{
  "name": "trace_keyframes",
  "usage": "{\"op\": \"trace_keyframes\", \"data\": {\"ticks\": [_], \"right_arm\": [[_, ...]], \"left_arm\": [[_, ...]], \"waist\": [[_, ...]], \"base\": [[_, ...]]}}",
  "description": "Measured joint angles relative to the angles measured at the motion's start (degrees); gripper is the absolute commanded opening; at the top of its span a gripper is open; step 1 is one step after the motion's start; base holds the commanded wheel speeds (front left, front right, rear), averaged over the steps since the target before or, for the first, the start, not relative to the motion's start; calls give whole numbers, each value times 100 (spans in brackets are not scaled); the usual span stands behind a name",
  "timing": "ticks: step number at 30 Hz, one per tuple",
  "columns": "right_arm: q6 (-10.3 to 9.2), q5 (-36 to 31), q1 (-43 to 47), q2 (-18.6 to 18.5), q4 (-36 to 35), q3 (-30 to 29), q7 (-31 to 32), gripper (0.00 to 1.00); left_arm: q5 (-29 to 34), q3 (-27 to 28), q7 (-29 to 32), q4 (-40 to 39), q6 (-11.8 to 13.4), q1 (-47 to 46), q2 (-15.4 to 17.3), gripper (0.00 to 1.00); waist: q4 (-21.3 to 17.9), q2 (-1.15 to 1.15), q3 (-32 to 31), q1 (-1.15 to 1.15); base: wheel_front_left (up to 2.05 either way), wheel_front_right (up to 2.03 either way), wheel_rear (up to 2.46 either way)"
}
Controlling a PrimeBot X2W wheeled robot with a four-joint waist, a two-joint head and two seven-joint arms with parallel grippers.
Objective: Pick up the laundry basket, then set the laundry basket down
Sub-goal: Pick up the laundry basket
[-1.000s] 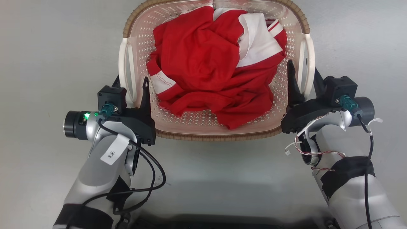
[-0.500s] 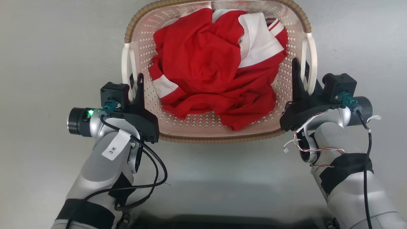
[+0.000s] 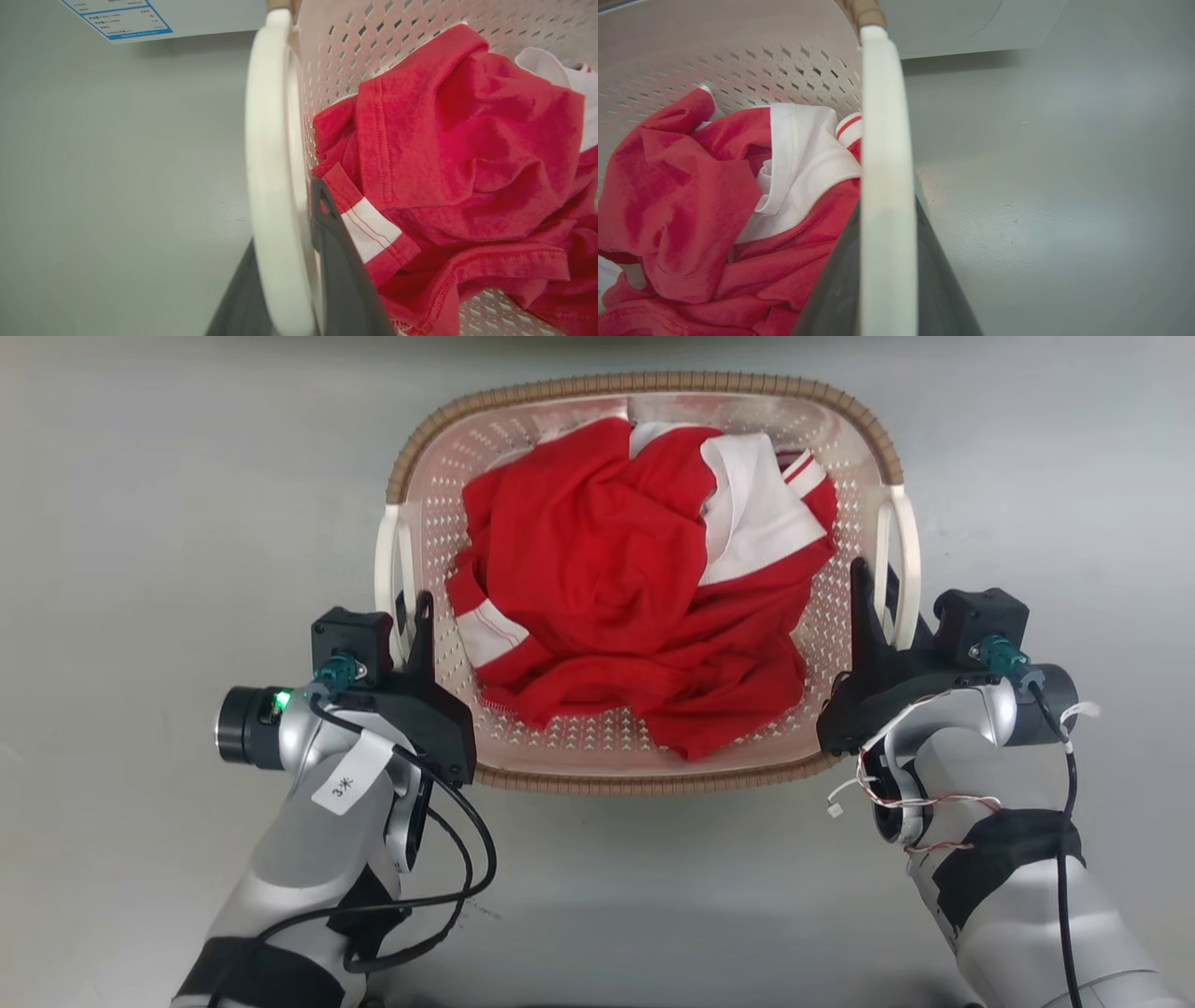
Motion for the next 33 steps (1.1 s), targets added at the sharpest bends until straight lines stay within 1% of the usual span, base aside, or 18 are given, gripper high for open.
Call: {"op": "trace_keyframes", "data": {"ticks": [7, 13, 19, 22, 33], "right_arm": [[-2, 298, 141, 0, 232, 241, 0, 0], [-43, 588, 361, 8, 457, 511, 1, 0], [-43, 951, 637, 10, 648, 836, 1, 0], [-43, 1165, 790, 21, 724, 1021, 7, 0], [-45, 1824, 1478, 53, 878, 1621, 363, 0]], "left_arm": [[-213, -238, 0, 163, 0, 233, 2, 0], [-333, -493, 1, 333, 0, 491, 2, 0], [-424, -686, 68, 464, -4, 717, 0, 0], [-572, -765, 103, 542, -29, 888, 1, 0], [-805, -1026, 401, 815, -154, 1587, 2, 0]], "waist": [[-44, 0, -459, 0], [-78, 0, -921, 0], [-107, 0, -1414, -1], [-122, 0, -1666, -1], [-186, -1, -2605, -2]], "base": [[0, 0, 0], [0, 0, 0], [0, 0, 0], [0, 0, 0], [0, 0, 0]]}}
